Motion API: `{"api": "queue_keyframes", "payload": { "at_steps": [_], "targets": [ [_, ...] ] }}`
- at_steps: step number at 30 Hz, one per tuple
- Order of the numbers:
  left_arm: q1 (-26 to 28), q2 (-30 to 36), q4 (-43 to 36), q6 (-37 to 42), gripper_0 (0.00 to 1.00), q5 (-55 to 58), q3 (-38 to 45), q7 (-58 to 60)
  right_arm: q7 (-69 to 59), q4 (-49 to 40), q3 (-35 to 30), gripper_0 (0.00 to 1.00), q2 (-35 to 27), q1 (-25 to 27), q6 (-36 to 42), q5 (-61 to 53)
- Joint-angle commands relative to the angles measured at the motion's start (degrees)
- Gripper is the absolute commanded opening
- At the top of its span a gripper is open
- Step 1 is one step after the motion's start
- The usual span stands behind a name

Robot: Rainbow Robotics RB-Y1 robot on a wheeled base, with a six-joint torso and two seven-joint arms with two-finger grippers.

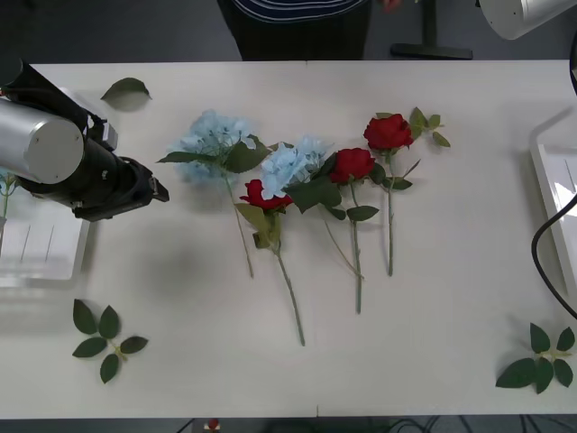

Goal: Place the red flowers into the right box and the blue flowers into the left box. If a person shows an open palm, hand one flower to the person first, then continue sorting.

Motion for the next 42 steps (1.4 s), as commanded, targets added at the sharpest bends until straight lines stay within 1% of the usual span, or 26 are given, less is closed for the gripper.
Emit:
{"api": "queue_keyframes", "payload": {
  "at_steps": [1, 14, 15, 16, 17, 18, 19, 21, 42],
  "targets": [
    [-1.5, 0.6, -1.4, -0.4, 1.00, -0.3, 0.8, 0.3, -2.1, -2.1, -0.8, 0.00, -0.4, -2.1, -0.2, 0.0],
    [-1.5, 0.6, -1.4, -0.4, 1.00, -0.3, 0.8, 0.3, -2.1, -2.1, -0.8, 0.00, -0.4, -2.1, -0.2, 0.0],
    [-1.5, 0.6, -1.4, -0.4, 1.00, -0.3, 0.8, 0.3, -2.1, -2.1, -0.8, 0.03, -0.4, -2.1, -0.2, 0.0],
    [-1.5, 0.6, -1.4, -0.4, 1.00, -0.3, 0.8, 0.3, -2.1, -2.1, -0.8, 0.32, -0.4, -2.1, -0.2, 0.0],
    [-1.5, 0.6, -1.4, -0.4, 1.00, -0.3, 0.8, 0.3, -2.1, -2.1, -0.8, 0.51, -0.4, -2.1, -0.2, 0.0],
    [-1.5, 0.6, -1.4, -0.4, 1.00, -0.3, 0.8, 0.3, -2.1, -2.1, -0.8, 0.83, -0.4, -2.1, -0.2, 0.0],
    [-1.5, 0.6, -1.4, -0.4, 1.00, -0.3, 0.8, 0.3, -2.1, -2.1, -0.8, 0.97, -0.4, -2.1, -0.2, 0.0],
    [-1.5, 0.6, -1.4, -0.4, 1.00, -0.3, 0.8, 0.3, -2.1, -2.1, -0.8, 1.00, -0.4, -2.1, -0.2, 0.0],
    [-1.5, 0.6, -1.4, -0.4, 1.00, -0.3, 0.8, 0.3, -2.1, -2.1, -0.8, 1.00, -0.4, -2.1, -0.2, 0.0]
  ]
}}
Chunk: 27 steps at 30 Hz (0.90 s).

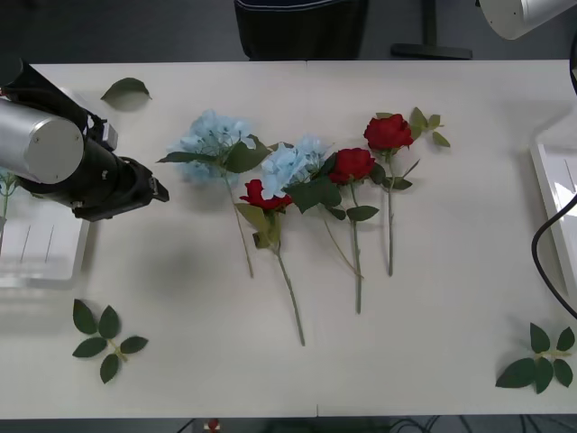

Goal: Place the red flowers into the right box and the blue flowers into the left box. If a person shows an open palm, hand one flower to the person first, then continue sorting.

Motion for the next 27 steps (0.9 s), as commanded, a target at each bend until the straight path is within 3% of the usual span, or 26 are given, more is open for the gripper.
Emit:
{"api": "queue_keyframes", "payload": {
  "at_steps": [1, 8, 12, 20, 22, 24, 27],
  "targets": [
    [-1.5, 0.6, -1.4, -0.4, 1.00, -0.3, 0.8, 0.3, -2.1, -2.0, -0.8, 1.00, -0.4, -2.1, -0.2, 0.0],
    [-0.4, 0.1, -1.4, -0.2, 1.00, 0.1, 1.3, 0.6, -2.0, -2.1, -0.7, 1.00, -0.9, -0.5, 0.6, -0.5],
    [-0.6, 0.0, -2.1, 2.3, 1.00, 0.9, 2.8, 0.7, -2.0, -2.2, -1.5, 1.00, -2.5, -0.5, 3.3, -6.5],
    [-1.1, -2.3, -4.1, 2.8, 1.00, 2.9, 2.6, 9.5, -1.2, -7.5, -3.6, 1.00, -6.9, 1.0, 23.3, -24.4],
    [-1.4, -4.1, -4.1, 1.3, 1.00, 2.7, 2.0, 12.1, -1.1, -10.4, -4.9, 1.00, -7.3, 3.2, 29.7, -29.5],
    [-1.5, -4.6, -4.1, 0.8, 1.00, 2.6, 1.7, 12.5, -1.2, -11.2, -5.1, 1.00, -7.4, 4.0, 31.4, -30.6],
    [-1.6, -8.0, -4.0, -3.8, 1.00, -2.4, -2.2, 17.0, -1.8, -17.8, -6.9, 1.00, -8.3, 9.5, 42.8, -37.2]
  ]
}}
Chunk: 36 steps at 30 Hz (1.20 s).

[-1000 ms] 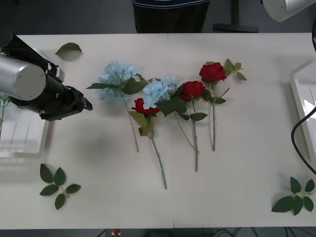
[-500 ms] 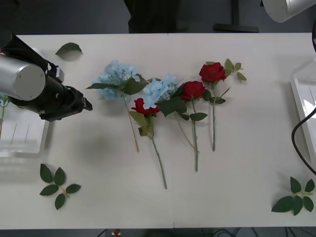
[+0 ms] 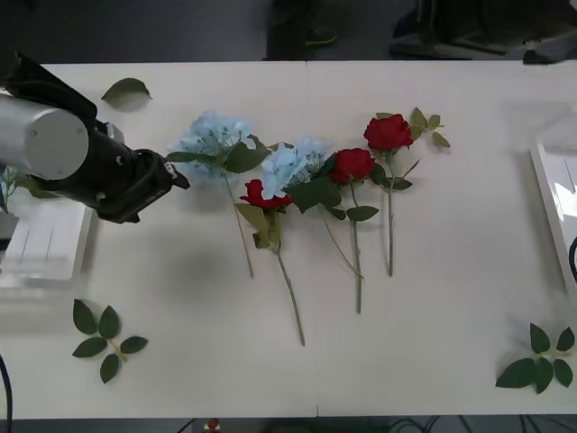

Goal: Place the red flowers into the right box and the blue flowers into the left box. If a person shows an open palm, hand one flower to the person first, then continue sorting.

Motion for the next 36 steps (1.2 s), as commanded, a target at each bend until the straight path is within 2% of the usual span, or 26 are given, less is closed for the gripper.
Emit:
{"api": "queue_keyframes", "payload": {
  "at_steps": [1, 3, 6, 11, 18, 29, 36],
  "targets": [
    [-1.7, -3.8, -1.4, -5.1, 1.00, -6.2, -5.7, 3.7, -2.0, -8.1, -2.1, 1.00, -1.8, 5.8, 10.1, -6.2],
    [-2.1, -5.3, -0.8, -6.5, 1.00, -9.4, -7.8, 5.7, -2.1, -10.0, -2.7, 1.00, -1.9, 9.1, 12.7, -8.4],
    [-3.3, -7.8, 1.2, -6.9, 1.00, -12.9, -9.4, 5.5, -2.3, -11.6, -3.1, 1.00, -1.3, 14.3, 12.2, -9.6],
    [-5.5, -10.1, 5.1, -9.2, 1.00, -20.9, -13.6, 5.5, -1.5, -11.7, -2.6, 1.00, 2.7, 19.4, 11.4, -6.0],
    [-9.3, -11.7, 12.7, -11.6, 1.00, -26.0, -15.8, 5.3, -0.7, -8.0, 1.9, 1.00, 8.2, 20.0, 9.6, 3.5],
    [-13.2, -12.1, 22.1, -16.7, 1.00, -29.8, -20.0, 5.0, 1.6, 3.9, 6.9, 1.00, 15.5, 19.7, -1.9, 17.5],
    [-14.9, -12.4, 25.4, -16.8, 1.00, -29.8, -22.9, 5.0, 2.7, 10.5, 7.6, 1.00, 17.5, 19.0, -9.5, 20.7]
  ]
}}
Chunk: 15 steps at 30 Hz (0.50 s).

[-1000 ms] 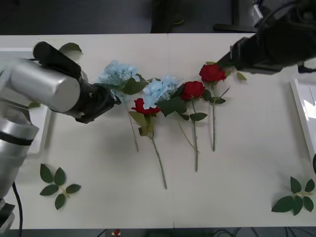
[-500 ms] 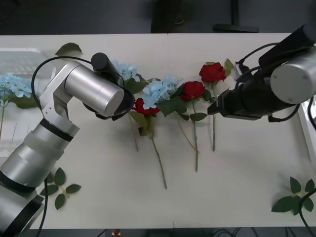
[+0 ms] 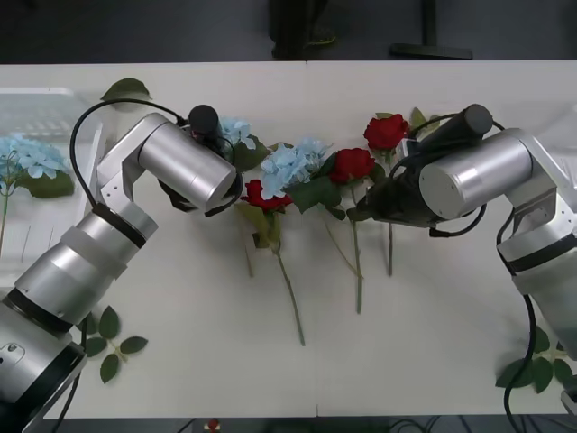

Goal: Place the red flowers into the right box and the blue flowers into the left box. If a person shows an open palm, hand one flower to the person first, then continue sorting.

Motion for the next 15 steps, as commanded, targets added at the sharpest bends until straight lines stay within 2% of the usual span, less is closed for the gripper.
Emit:
{"api": "queue_keyframes", "payload": {
  "at_steps": [1, 6, 9, 12, 14, 15],
  "targets": [
    [-2.5, -0.9, 0.1, -0.3, 1.00, -0.4, -1.7, -0.7, 2.2, 3.1, 0.4, 1.00, 1.0, -3.0, -3.8, 2.4],
    [-2.5, -0.9, 0.2, -0.5, 1.00, -0.2, -2.9, -1.2, 2.2, 6.8, 0.6, 1.00, 2.4, -3.3, -7.5, 4.0],
    [-2.5, -0.8, 0.2, -0.4, 0.88, -0.2, -3.6, -1.5, 2.2, 8.6, 1.3, 1.00, 2.5, -3.4, -10.3, 4.2],
    [-2.5, -0.9, 0.2, -0.4, 0.83, -0.2, -4.2, -1.5, 1.8, 9.8, 3.2, 1.00, 2.5, -3.4, -12.2, 5.9],
    [-2.5, -0.9, 0.2, -0.4, 0.55, -0.2, -4.3, -1.6, 1.7, 10.7, 4.1, 1.00, 2.6, -3.4, -13.5, 6.9],
    [-2.5, -0.9, 0.1, -0.4, 0.28, -0.1, -4.5, -1.7, 1.7, 11.3, 4.5, 1.00, 2.6, -3.4, -14.2, 7.3]
  ]
}}
